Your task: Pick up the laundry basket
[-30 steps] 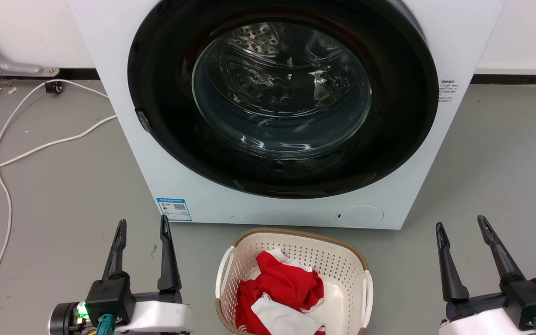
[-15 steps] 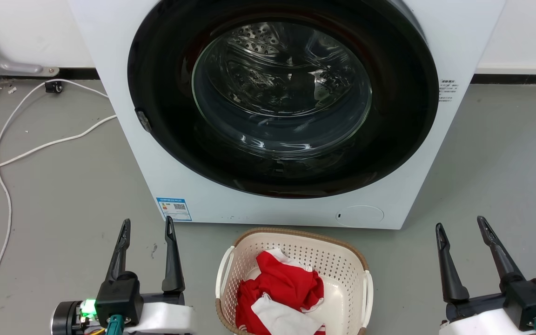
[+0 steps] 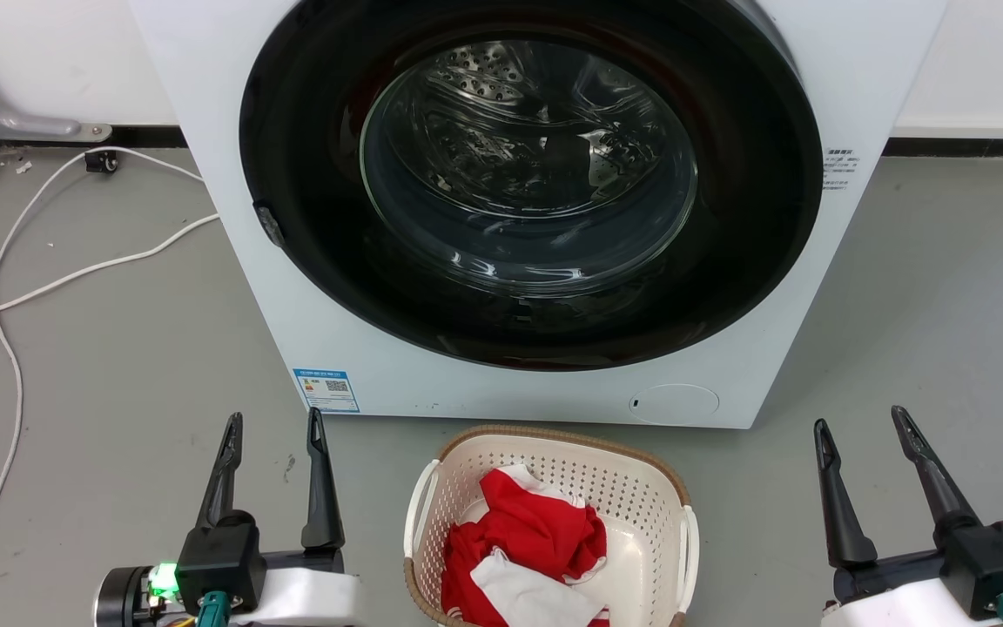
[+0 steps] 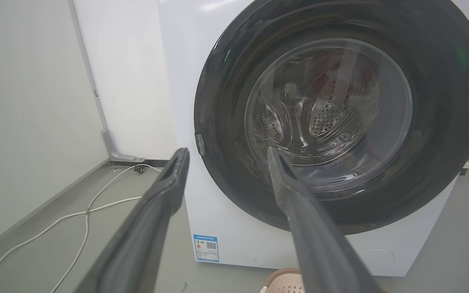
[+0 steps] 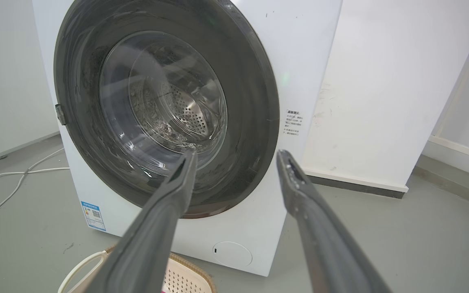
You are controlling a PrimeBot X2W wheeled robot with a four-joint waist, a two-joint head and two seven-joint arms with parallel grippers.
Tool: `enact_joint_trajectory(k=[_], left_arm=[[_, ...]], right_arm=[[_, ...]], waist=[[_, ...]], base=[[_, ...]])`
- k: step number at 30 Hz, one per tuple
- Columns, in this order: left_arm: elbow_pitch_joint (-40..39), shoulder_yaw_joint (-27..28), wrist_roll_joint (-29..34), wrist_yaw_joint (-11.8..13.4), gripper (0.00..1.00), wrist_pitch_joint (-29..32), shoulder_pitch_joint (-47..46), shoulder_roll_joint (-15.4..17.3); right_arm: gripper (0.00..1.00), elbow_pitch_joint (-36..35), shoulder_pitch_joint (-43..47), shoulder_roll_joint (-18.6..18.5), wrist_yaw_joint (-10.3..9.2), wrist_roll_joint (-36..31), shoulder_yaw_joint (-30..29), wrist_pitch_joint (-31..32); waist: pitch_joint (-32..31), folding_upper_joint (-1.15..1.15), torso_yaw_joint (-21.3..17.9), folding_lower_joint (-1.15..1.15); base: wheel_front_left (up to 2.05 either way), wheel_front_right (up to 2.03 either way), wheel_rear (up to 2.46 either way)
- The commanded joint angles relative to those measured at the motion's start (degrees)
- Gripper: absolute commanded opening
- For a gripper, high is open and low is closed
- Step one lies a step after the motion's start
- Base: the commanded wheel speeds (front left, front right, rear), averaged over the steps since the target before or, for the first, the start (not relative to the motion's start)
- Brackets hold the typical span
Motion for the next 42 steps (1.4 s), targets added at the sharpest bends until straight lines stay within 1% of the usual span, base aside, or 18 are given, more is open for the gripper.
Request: enact_joint_trajectory(k=[1, 9, 13, 17, 23, 30, 31, 32, 38, 42], left_arm=[[-0.02, 0.07, -0.18, -0.2, 1.0, -0.14, 0.45, 0.09], [-0.15, 0.3, -0.04, -0.58, 1.0, -0.14, 0.39, 0.09], [0.39, 0.67, 0.08, -1.17, 1.0, -0.14, -1.18, 0.08], [2.01, 1.72, 0.53, -2.62, 1.0, -0.14, -3.46, 0.37], [7.24, 3.25, 0.75, -6.0, 1.0, -0.14, -11.16, 2.07], [18.57, 3.76, 0.65, -10.04, 1.0, -0.14, -22.31, 4.75], [20.59, 3.79, 0.65, -10.46, 1.0, -0.13, -23.73, 5.1], [20.59, 3.79, 0.65, -10.46, 1.0, -0.13, -23.73, 5.1], [31.88, 2.31, 1.55, -12.91, 1.0, -0.14, -33.24, 6.98], [39.46, 0.96, 1.99, -13.89, 1.0, -0.13, -38.84, 7.53]], right_arm=[[1.0, 0.14, 0.47, -0.25, -0.02, 0.27, 0.02, -0.15], [1.0, 0.11, 0.34, -0.25, -0.02, 0.3, 0.03, -0.14], [1.0, 0.26, -0.54, -0.25, -0.02, 0.3, -0.13, -0.14], [1.0, 1.32, -2.59, -0.25, -0.02, -0.35, 0.24, -0.14], [1.0, 5.27, -10.15, -0.24, -0.03, -3.03, 2.49, -0.14], [1.0, 16.25, -20.61, -0.21, -0.03, -6.47, 3.13, -0.14], [1.0, 18.12, -21.91, -0.21, -0.03, -7.16, 3.18, -0.14], [1.0, 18.12, -21.91, -0.21, -0.03, -7.16, 3.18, -0.14], [1.0, 30.48, -30.12, -0.18, -0.02, -10.43, 3.71, -0.14], [1.0, 39.59, -35.88, -0.19, -0.03, -11.71, 5.29, -0.14]], waist=[[-0.02, 0.0, -0.02, 0.0], [0.07, 0.0, -0.11, 0.0], [0.51, 0.0, -0.03, 0.0], [1.97, 0.0, -0.3, 0.0], [7.95, 0.0, -1.66, 0.0], [15.95, 0.0, -3.02, 0.0], [17.05, 0.0, -3.19, 0.0], [17.05, 0.0, -3.19, 0.0], [23.77, 0.0, -4.1, 0.0], [27.6, 0.0, -4.87, 0.0]], base=[[0.0, 0.0, 0.0], [0.0, 0.0, 0.0], [0.0, 0.0, 0.0], [0.0, 0.0, 0.0], [0.0, 0.0, 0.0], [0.0, 0.0, 0.0], [0.0, 0.0, 0.0], [0.0, 0.0, 0.0], [0.0, 0.0, 0.0], [0.0, 0.0, 0.0]])
